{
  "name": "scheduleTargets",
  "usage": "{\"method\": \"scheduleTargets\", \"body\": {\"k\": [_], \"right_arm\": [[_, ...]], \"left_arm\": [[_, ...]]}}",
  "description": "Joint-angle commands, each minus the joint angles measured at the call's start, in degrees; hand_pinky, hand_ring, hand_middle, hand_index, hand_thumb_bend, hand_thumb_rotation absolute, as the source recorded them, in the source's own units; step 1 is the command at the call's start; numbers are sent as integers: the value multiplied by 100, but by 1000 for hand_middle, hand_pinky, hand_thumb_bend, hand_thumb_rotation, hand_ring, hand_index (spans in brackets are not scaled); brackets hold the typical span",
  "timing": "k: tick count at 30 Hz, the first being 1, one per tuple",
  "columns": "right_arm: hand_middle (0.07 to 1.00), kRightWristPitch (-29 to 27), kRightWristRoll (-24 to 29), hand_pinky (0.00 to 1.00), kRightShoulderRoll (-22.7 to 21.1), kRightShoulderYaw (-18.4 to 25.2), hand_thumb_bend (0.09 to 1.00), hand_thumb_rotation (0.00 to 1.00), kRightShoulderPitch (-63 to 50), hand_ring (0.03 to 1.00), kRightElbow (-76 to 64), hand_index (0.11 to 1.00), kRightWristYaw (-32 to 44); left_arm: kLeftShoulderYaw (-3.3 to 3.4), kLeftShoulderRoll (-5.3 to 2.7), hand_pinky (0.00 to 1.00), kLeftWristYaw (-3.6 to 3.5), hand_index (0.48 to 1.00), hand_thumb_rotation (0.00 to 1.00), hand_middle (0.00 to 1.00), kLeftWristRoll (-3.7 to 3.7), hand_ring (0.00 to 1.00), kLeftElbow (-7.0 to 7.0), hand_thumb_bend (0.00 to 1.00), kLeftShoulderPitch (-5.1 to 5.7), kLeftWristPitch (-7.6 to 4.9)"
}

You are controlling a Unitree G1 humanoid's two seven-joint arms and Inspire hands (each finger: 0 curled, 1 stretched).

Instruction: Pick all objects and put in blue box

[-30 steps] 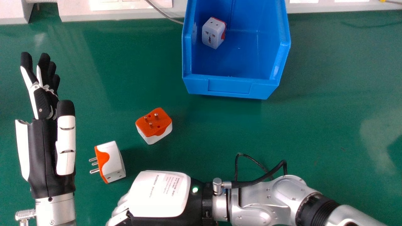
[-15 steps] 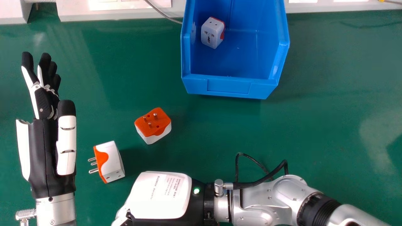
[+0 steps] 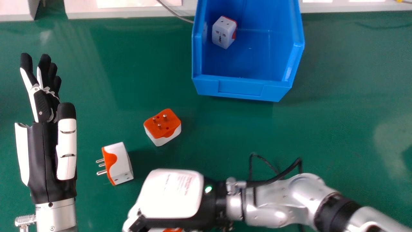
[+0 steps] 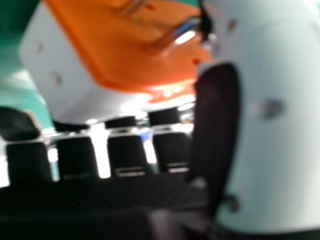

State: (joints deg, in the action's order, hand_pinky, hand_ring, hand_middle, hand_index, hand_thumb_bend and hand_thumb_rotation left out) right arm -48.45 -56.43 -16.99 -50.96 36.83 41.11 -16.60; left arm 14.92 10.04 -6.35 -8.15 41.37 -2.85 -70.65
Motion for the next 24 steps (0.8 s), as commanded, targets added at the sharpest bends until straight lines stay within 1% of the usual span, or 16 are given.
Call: {"method": "scheduleTargets", "body": {"k": [1, 4, 7, 10, 13, 15, 18, 22, 24], "right_arm": [[471, -108, 319, 75, -266, 362, 535, 0, -8, 136, -369, 483, 102], [471, -201, 565, 79, -425, 661, 534, 0, -73, 142, -559, 483, 232], [471, -253, 869, 83, -591, 996, 534, 0, -134, 148, -790, 482, 427], [471, -257, 976, 77, -668, 1201, 533, 0, -198, 143, -989, 482, 584], [470, -354, 1106, 64, -849, 1501, 533, 0, -210, 131, -1283, 482, 675], [470, -381, 1119, 64, -917, 1651, 533, 0, -224, 132, -1421, 481, 705], [470, -389, 976, 69, -1031, 1921, 532, 0, -299, 138, -1703, 481, 529], [471, -306, 726, 71, -1146, 2209, 532, 0, -315, 139, -2020, 481, 348], [464, -270, 637, 77, -1190, 2381, 531, 0, -327, 151, -2234, 488, 248]], "left_arm": [[-1, 33, 1000, -36, 994, 915, 1000, -32, 1000, -109, 404, -1, -126], [-6, 29, 1000, -37, 994, 914, 1000, -26, 1000, -111, 406, 5, -121], [-11, 41, 1000, -52, 994, 911, 1000, -43, 1000, -114, 408, 10, -120], [-6, 44, 1000, -63, 994, 908, 1000, -46, 1000, -123, 412, 16, -121], [6, 51, 1000, -89, 994, 903, 1000, -57, 1000, -103, 422, 9, -116], [15, 53, 1000, -105, 994, 901, 1000, -63, 1000, -83, 426, -5, -115], [19, 57, 1000, -128, 994, 898, 1000, -79, 1000, -45, 432, -32, -115], [25, 62, 1000, -125, 994, 897, 1000, -58, 1000, -42, 434, -48, -105], [25, 64, 1000, -126, 994, 895, 1000, -60, 1000, -36, 437, -59, -99]]}}
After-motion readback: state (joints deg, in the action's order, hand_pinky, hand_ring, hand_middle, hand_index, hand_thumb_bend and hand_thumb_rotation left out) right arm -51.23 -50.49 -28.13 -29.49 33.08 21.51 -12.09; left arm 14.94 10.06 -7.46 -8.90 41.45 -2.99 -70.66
